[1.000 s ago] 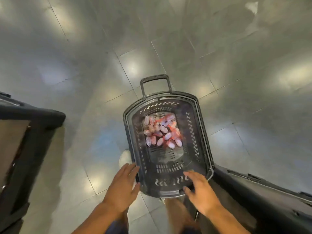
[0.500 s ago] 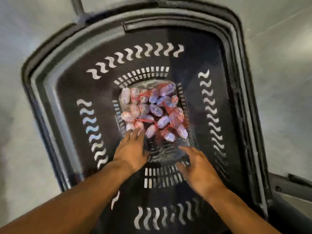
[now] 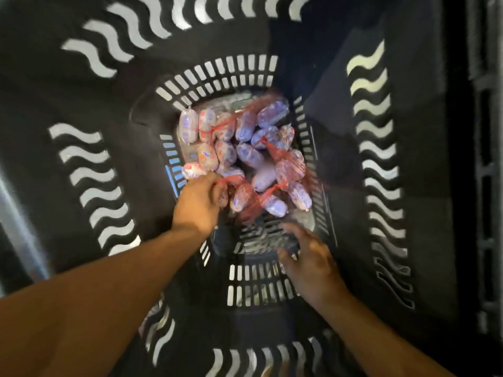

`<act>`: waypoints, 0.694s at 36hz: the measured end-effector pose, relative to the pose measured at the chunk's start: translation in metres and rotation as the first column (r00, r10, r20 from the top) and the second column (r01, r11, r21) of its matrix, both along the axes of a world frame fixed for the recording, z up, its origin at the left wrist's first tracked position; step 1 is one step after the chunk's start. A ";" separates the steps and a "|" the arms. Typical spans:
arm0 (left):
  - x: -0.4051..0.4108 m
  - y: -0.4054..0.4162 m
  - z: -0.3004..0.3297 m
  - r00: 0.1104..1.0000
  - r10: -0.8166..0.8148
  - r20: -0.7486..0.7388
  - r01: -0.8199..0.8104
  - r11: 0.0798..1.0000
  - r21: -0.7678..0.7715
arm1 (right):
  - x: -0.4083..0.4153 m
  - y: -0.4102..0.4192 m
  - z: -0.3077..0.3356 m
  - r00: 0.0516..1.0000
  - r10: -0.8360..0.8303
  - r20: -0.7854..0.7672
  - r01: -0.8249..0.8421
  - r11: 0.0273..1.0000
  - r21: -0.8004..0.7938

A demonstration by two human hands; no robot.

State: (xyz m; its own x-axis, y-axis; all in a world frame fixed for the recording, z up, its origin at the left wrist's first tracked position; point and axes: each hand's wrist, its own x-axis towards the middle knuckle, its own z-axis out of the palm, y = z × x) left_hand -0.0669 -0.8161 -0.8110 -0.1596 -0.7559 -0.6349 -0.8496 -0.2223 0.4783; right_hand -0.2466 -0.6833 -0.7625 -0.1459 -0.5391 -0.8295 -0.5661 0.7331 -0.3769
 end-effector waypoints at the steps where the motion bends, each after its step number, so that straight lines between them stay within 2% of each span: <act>1: -0.003 0.001 0.005 0.995 0.087 -0.057 -0.087 0.996 0.004 | -0.001 -0.002 0.000 1.000 -0.003 -0.007 0.003 1.000 -0.006; 3: -0.005 0.002 0.013 0.975 0.182 -0.126 -0.183 0.983 -0.002 | -0.004 -0.008 -0.002 1.000 0.001 -0.020 -0.001 1.000 -0.021; 7: -0.001 -0.001 0.021 0.960 0.225 -0.169 -0.231 0.973 -0.014 | -0.010 -0.026 -0.007 0.998 0.010 -0.063 -0.019 0.991 -0.131; 11: 0.005 -0.002 0.022 0.934 0.306 -0.183 -0.308 0.951 0.019 | -0.012 -0.043 -0.020 0.981 0.121 -0.152 -0.163 0.937 -0.310; 14: 0.002 0.000 0.015 0.909 0.368 -0.195 -0.363 0.930 0.060 | -0.010 -0.050 -0.036 0.942 0.161 -0.295 -0.251 0.920 -0.301; 20: -0.002 0.008 0.003 0.906 0.377 -0.191 -0.370 0.926 0.075 | -0.001 -0.060 -0.067 0.911 0.031 -0.410 -0.199 0.906 -0.373; 25: -0.006 0.007 -0.001 0.872 0.436 -0.224 -0.418 0.900 0.125 | 0.013 -0.065 -0.083 0.886 -0.195 -0.421 -0.035 0.877 -0.480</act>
